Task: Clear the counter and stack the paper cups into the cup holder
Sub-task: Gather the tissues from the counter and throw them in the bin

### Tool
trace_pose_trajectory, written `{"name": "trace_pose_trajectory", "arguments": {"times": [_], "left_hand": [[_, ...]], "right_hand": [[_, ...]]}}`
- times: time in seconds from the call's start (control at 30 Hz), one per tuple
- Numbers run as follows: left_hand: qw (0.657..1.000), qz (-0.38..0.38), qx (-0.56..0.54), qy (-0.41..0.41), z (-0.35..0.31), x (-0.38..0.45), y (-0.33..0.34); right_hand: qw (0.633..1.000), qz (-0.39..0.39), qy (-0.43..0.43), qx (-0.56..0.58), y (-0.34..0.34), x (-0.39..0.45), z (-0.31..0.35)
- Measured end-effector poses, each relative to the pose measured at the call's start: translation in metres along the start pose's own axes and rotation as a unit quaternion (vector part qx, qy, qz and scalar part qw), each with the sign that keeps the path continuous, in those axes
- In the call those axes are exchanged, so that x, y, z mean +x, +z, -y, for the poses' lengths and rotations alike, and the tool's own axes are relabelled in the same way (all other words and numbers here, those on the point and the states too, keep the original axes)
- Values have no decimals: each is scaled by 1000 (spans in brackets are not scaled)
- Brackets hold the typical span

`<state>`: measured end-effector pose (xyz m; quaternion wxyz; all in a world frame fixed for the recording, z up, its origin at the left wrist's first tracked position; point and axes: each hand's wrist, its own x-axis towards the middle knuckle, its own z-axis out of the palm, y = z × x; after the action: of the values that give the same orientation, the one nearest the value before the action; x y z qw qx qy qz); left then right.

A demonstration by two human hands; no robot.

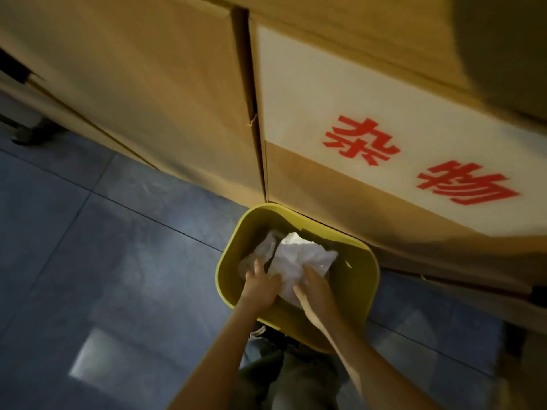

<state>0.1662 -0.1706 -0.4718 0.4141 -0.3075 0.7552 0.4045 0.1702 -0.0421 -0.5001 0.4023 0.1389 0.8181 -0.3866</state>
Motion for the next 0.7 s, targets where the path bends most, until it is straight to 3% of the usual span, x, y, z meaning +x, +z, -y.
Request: {"name": "trace_pose_trajectory", "arguments": {"times": [0.23, 0.4, 0.6, 0.7], "left_hand": [[999, 12, 10, 38, -22, -56, -30], [989, -69, 45, 126, -72, -126, -63], [962, -67, 106, 242, -151, -228, -121], [950, -60, 116, 285, -193, -276, -152]], "right_hand": [[999, 8, -29, -37, -47, -50, 38], [998, 1, -56, -7, -87, -107, 106], [988, -4, -155, 0, -151, -204, 205], [983, -57, -176, 5, -186, -243, 248]]}}
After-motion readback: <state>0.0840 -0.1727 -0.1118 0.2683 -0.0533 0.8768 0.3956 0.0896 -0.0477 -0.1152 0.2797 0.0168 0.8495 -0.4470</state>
